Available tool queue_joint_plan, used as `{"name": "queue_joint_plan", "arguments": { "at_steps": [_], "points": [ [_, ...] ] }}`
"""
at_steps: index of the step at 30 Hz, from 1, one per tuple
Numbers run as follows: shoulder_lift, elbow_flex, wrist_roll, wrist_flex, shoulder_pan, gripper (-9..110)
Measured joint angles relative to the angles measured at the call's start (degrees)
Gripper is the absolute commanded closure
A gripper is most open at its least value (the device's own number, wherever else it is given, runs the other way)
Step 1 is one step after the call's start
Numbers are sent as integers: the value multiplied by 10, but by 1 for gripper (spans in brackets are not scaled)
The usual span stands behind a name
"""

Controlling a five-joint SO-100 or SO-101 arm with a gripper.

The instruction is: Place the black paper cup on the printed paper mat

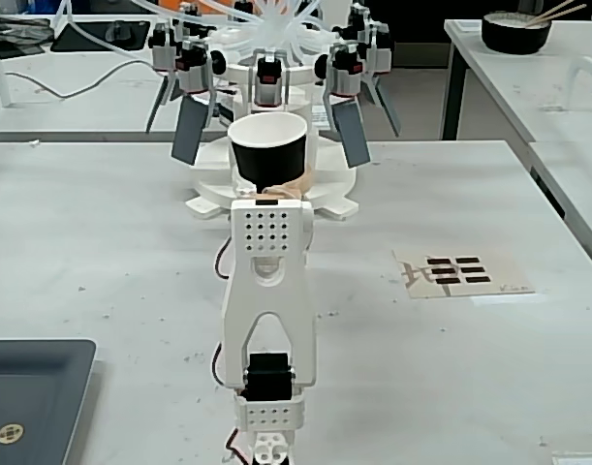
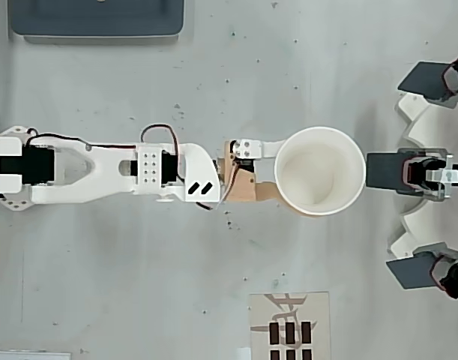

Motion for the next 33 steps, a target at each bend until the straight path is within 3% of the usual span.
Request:
{"name": "queue_joint_plan", "arguments": {
  "at_steps": [5,33],
  "points": [
    [1,7,-19,35,48,85],
    [56,54,-20,32,49,88]
  ]
}}
